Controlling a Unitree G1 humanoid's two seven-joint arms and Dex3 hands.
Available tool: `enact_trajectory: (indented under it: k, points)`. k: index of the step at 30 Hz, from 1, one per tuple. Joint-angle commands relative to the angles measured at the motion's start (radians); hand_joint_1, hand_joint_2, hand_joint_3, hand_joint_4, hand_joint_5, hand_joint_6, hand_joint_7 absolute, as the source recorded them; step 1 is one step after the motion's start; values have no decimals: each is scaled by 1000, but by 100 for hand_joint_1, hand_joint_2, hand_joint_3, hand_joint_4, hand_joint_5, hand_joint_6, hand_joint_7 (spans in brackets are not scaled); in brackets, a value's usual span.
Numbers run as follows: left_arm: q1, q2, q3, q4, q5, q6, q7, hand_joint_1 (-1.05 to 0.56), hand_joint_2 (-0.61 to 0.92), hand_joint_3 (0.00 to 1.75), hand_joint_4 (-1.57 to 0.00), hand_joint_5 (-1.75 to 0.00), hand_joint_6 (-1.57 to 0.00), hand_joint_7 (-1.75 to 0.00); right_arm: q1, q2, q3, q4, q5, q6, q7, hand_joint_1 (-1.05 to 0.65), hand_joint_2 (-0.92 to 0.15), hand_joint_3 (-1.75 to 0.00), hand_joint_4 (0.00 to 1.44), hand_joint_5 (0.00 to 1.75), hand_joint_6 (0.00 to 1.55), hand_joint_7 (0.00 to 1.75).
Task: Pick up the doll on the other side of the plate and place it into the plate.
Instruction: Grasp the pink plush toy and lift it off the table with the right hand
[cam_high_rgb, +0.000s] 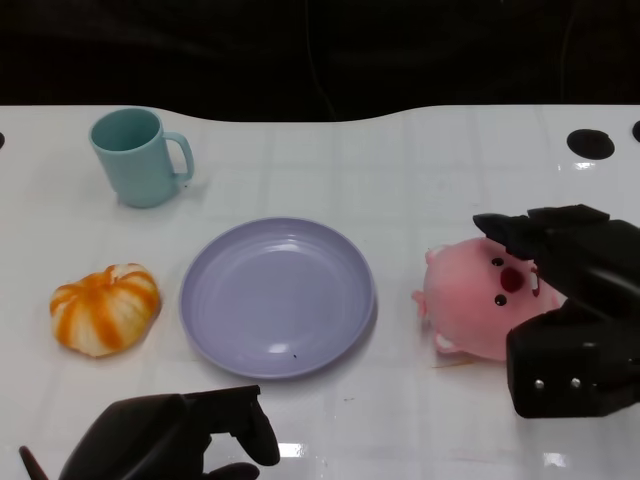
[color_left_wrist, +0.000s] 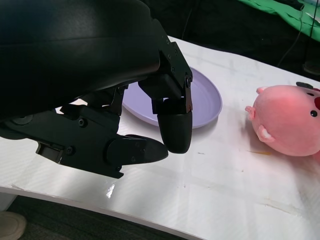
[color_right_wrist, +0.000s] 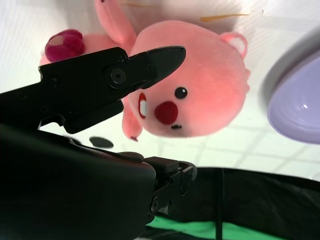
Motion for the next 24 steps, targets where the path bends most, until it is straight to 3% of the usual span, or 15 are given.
enact_trajectory:
  k: [1, 17, 20, 23, 24]
  points:
    - [8, 2, 1, -19, 0, 7, -7, -29, 92, 38, -59, -170, -65, -110, -52, 14, 27, 74, -6, 11, -25, -79, -88, -1, 0, 20, 10, 0]
    - [27, 3, -10, -46, 18, 6, -3, -29, 92, 39, -59, -168, -64, -109, -238, 110, 165, 481, -5, 26, -97, -82, -92, -3, 4, 16, 6, 2]
    - [29, 3, -9, -49, 18, 8, -4, -30, 92, 40, -59, -167, -64, -109, -253, 113, 179, 528, -4, 10, -127, -80, -92, -2, 13, 19, 19, 6]
    - [29, 5, -8, -49, 19, 7, -4, -30, 92, 40, -59, -167, -64, -109, -252, 126, 183, 552, 0, 12, -187, -64, -91, 0, 36, 19, 49, 7]
    - [29, 5, -8, -49, 18, 6, -3, -30, 92, 39, -59, -167, -64, -109, -251, 131, 181, 560, 6, 9, -207, -54, -91, 0, 52, 19, 65, 7]
